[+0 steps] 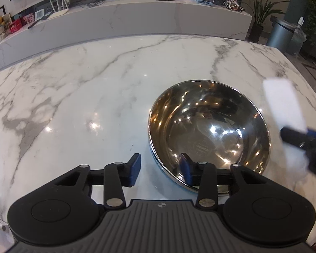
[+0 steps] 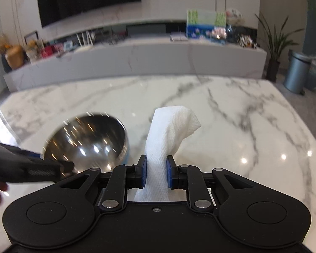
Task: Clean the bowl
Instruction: 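Grasp the bowl rim with the left gripper while the right carries the towel over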
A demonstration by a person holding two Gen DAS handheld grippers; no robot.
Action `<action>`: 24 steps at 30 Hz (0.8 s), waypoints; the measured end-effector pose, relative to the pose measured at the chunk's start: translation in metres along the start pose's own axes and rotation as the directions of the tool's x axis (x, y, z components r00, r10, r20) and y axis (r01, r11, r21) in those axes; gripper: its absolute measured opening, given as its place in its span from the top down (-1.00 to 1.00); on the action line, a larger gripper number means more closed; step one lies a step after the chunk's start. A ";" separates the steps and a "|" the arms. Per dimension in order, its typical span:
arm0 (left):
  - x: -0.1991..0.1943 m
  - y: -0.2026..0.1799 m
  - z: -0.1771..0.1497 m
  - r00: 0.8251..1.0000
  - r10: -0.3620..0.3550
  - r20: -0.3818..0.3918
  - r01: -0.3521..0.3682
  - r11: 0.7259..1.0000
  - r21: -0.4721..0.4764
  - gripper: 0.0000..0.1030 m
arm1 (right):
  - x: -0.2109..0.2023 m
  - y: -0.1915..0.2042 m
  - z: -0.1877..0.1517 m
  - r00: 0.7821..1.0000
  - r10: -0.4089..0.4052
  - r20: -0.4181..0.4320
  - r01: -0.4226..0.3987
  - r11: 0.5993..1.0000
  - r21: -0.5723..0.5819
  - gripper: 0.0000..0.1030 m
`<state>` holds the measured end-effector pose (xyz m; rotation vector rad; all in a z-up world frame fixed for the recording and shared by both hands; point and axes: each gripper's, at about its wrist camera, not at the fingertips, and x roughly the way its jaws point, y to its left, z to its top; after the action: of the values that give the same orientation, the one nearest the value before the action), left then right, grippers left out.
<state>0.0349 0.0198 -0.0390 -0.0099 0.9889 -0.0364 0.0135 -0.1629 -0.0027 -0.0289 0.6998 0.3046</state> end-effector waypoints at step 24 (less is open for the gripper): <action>-0.006 -0.012 -0.008 1.000 -0.007 0.021 0.006 0.998 0.065 0.44 | -0.001 0.019 -0.008 0.997 0.075 -0.026 -0.077 0.993 -0.087 0.68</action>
<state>0.0243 0.0085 -0.0382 0.0461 0.9662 -0.0741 0.0020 -0.1461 -0.0068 -0.0899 0.7106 0.4092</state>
